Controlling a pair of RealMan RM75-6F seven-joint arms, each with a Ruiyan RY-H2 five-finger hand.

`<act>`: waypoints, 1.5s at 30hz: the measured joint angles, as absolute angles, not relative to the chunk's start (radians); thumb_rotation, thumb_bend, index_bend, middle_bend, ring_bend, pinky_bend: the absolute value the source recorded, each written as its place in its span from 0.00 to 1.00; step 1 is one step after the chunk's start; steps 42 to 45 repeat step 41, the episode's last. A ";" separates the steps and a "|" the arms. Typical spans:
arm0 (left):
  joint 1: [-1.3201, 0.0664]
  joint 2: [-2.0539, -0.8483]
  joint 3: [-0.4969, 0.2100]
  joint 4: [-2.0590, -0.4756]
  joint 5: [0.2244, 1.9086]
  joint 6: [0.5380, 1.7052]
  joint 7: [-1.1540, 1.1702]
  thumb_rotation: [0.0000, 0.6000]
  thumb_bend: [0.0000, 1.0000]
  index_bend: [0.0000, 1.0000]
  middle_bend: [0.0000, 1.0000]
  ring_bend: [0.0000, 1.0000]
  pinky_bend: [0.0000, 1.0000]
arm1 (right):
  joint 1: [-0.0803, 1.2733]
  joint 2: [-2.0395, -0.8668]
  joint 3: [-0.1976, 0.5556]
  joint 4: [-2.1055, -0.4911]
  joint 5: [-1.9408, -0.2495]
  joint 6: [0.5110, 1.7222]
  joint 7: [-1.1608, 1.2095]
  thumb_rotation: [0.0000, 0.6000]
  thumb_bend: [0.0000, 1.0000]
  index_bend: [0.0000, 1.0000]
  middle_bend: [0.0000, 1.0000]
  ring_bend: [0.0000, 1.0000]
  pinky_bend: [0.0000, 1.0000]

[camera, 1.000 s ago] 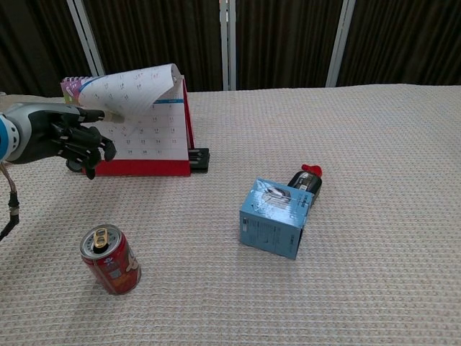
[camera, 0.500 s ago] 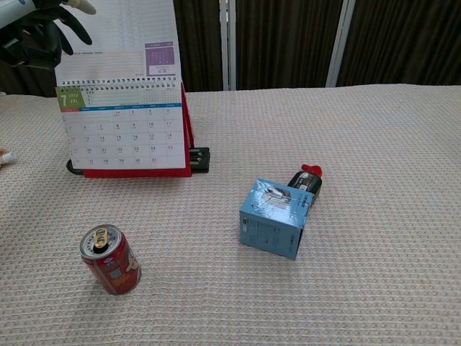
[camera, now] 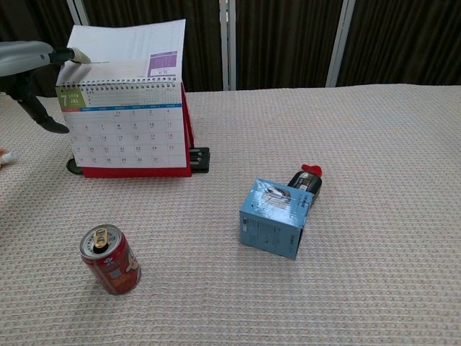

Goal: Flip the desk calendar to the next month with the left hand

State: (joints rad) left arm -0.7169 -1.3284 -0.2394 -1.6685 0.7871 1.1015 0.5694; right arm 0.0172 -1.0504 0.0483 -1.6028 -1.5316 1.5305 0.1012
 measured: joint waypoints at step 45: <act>-0.251 -1.284 0.069 -1.676 1.361 1.600 0.317 1.00 0.17 0.00 0.00 0.00 0.00 | 0.018 -1.060 0.051 -1.605 -1.538 1.538 0.069 1.00 0.02 0.00 0.00 0.00 0.00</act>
